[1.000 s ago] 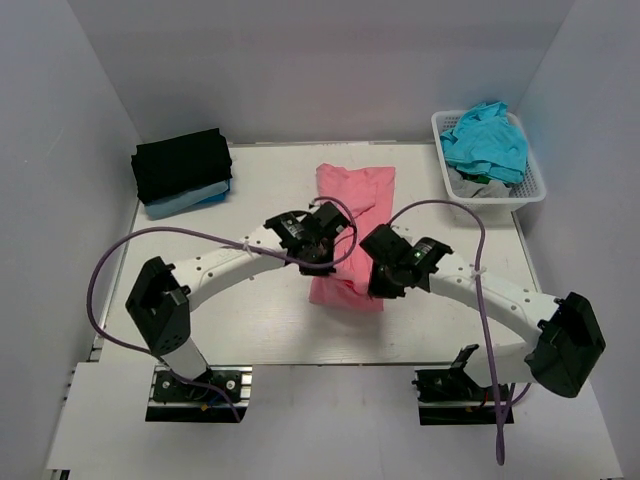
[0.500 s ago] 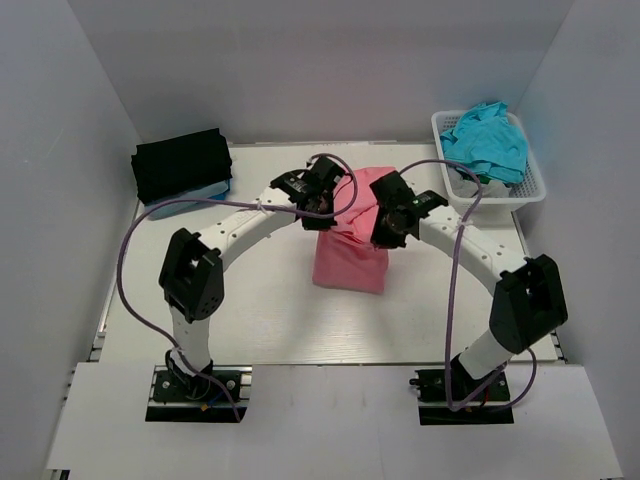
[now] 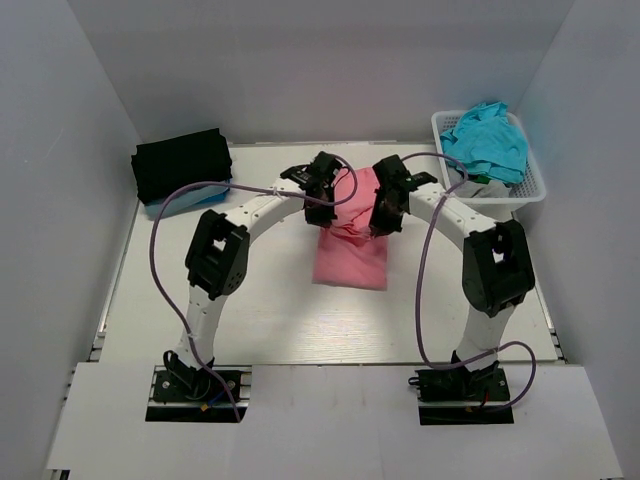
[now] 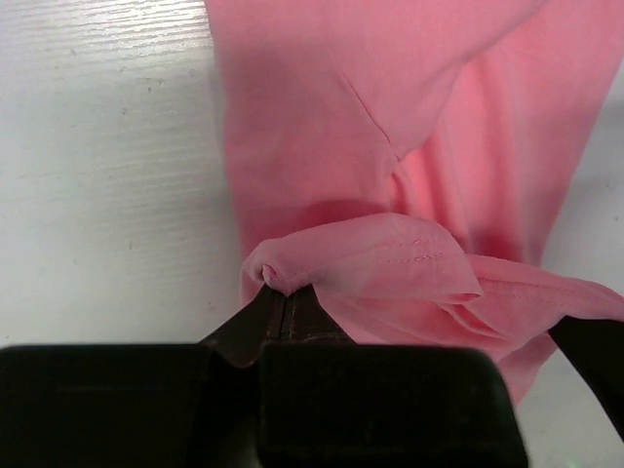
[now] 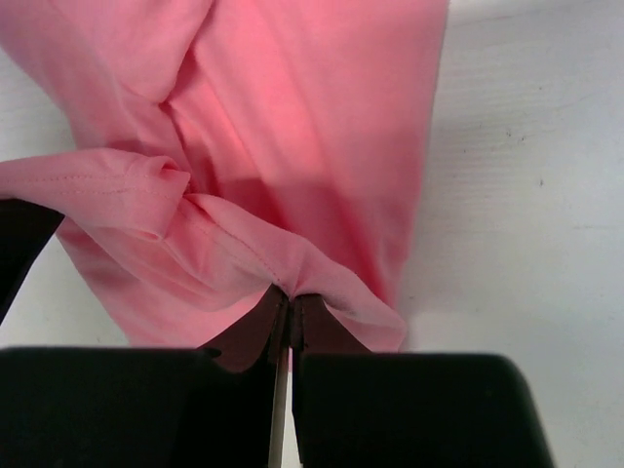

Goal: Fold and stack the t-shirts
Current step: Fold the folded rectangular tshirt in 1/3 of the way

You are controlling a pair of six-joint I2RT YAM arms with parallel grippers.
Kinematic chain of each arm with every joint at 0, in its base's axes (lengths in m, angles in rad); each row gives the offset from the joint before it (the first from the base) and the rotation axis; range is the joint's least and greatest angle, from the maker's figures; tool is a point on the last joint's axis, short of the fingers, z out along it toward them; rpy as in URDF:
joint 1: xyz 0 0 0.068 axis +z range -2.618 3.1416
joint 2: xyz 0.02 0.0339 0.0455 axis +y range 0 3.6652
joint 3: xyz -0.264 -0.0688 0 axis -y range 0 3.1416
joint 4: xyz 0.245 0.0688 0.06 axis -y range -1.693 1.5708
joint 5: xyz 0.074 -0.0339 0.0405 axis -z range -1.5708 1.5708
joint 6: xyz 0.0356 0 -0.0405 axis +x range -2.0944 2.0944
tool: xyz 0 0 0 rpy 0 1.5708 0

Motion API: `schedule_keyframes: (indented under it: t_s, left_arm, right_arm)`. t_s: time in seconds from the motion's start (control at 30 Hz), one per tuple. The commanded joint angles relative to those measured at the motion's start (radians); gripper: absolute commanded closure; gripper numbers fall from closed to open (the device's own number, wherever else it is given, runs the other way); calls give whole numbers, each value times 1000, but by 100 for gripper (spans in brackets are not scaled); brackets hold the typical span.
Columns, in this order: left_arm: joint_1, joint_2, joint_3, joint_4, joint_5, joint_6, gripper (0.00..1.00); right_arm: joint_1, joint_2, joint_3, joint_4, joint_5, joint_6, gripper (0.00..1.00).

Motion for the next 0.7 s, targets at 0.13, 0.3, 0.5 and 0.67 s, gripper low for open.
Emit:
schedule_keyframes:
  t_s: [0.13, 0.3, 0.5, 0.67]
  left_arm:
    - [44, 73, 148, 2, 33, 16, 82]
    - [118, 187, 419, -13, 65, 35, 4]
    - [159, 65, 299, 55, 111, 36, 0]
    - [137, -138, -75, 82, 157, 63, 0]
  right_arm:
    - [-66, 110, 101, 53, -66, -33, 89]
    - [-146, 225, 282, 15, -109, -26, 43]
    - [-171, 221, 355, 30, -221, -119, 10]
    - [-163, 1, 39, 117, -327, -157, 10]
